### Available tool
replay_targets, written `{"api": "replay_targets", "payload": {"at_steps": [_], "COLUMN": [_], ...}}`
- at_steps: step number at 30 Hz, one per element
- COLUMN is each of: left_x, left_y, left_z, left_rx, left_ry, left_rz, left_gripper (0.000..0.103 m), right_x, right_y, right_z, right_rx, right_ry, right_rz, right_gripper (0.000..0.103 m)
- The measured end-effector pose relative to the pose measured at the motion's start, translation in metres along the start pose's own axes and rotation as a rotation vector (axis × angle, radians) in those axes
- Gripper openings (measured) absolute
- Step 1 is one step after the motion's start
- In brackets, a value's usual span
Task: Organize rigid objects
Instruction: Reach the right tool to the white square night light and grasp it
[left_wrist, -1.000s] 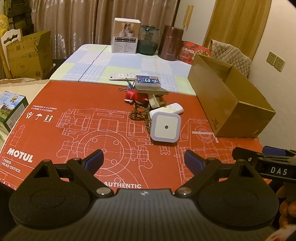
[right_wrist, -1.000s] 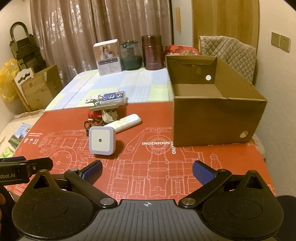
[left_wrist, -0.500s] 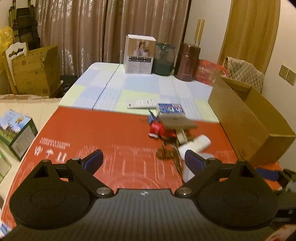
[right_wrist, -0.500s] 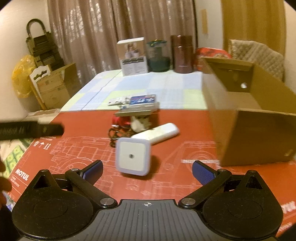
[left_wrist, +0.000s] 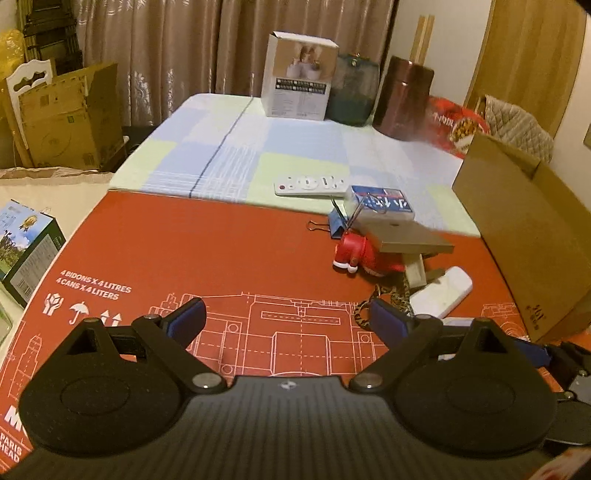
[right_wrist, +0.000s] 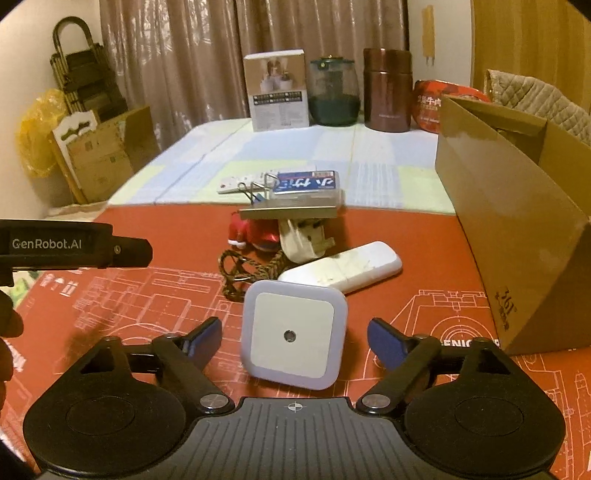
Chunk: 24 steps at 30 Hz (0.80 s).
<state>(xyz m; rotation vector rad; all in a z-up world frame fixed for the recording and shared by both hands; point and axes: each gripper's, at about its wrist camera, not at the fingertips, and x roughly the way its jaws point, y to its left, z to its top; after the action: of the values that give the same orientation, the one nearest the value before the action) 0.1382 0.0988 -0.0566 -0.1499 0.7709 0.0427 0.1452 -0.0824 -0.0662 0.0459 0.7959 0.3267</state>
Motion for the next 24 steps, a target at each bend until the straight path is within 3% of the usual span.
{"api": "replay_targets", "payload": {"at_steps": [9,15,20,24], "left_x": [0.005,0.009,0.015,0.025], "left_y": [-0.006,-0.014,-0.036,-0.053], "left_z": [0.002,-0.001,-0.004,-0.006], "left_rx": [0.000,0.011,0.078,0.130], "left_ry": [-0.017,-0.006,-0.010,-0.018], "left_rz": [-0.012,-0.070,-0.141,-0.154], "left_gripper": [0.093,0.093,0.093,0.091], "right_x": [0.018,0.006,-0.005,-0.011], "right_y": [0.001,-0.012,-0.032,-0.043], "right_z": [0.001,0.003,0.000,-0.005], "right_rx": [-0.005,-0.004,0.009,0.027], "right_ry": [0.030,0.011,0.013,0.027], "right_rz": [-0.023,-0.039,-0.087,-0.104], "right_gripper": [0.064,0.062,0.062,0.062]}}
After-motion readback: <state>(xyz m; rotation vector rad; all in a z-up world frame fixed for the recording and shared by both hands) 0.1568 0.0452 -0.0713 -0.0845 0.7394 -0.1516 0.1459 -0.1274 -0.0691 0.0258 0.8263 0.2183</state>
